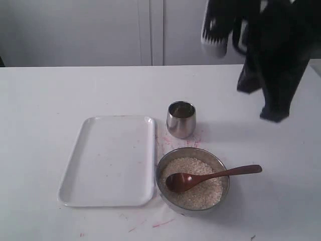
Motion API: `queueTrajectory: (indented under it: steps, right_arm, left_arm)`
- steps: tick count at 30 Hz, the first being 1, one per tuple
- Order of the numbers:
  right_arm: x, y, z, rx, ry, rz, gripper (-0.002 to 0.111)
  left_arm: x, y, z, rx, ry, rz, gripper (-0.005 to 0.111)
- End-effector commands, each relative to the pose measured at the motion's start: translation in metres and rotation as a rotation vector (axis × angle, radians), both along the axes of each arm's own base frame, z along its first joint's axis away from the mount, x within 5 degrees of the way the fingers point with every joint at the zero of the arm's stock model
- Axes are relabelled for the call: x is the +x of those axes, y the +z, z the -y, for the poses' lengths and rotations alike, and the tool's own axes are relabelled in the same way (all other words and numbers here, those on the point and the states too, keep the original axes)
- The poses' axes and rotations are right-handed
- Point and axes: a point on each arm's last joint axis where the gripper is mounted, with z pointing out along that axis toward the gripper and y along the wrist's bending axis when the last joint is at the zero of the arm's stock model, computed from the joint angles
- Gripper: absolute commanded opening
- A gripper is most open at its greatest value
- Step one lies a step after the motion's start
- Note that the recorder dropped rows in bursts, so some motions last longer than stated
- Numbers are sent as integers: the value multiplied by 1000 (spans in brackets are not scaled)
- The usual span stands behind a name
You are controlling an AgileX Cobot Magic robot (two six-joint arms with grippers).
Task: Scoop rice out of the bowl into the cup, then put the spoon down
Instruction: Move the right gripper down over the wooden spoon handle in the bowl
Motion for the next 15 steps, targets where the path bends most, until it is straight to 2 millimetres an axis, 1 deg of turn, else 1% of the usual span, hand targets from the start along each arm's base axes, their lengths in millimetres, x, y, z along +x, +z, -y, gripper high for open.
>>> queueTrajectory:
  steps: [1, 4, 7, 11, 15]
  right_arm:
    - [3, -43, -1, -99, 122, -104, 0]
    - [0, -63, 0, -141, 174, -158, 0]
    - [-3, -76, 1, -166, 213, -194, 0]
    - [-8, -87, 1, -154, 216, -233, 0]
    - [-13, -96, -4, -81, 206, -269, 0]
  left_arm:
    - [-1, -6, 0, 0, 0, -40, 14]
    - [-1, -6, 0, 0, 0, -40, 14]
    - [-1, -6, 0, 0, 0, -40, 14]
    - [-1, -6, 0, 0, 0, -40, 14]
    - [-1, -6, 0, 0, 0, -40, 14]
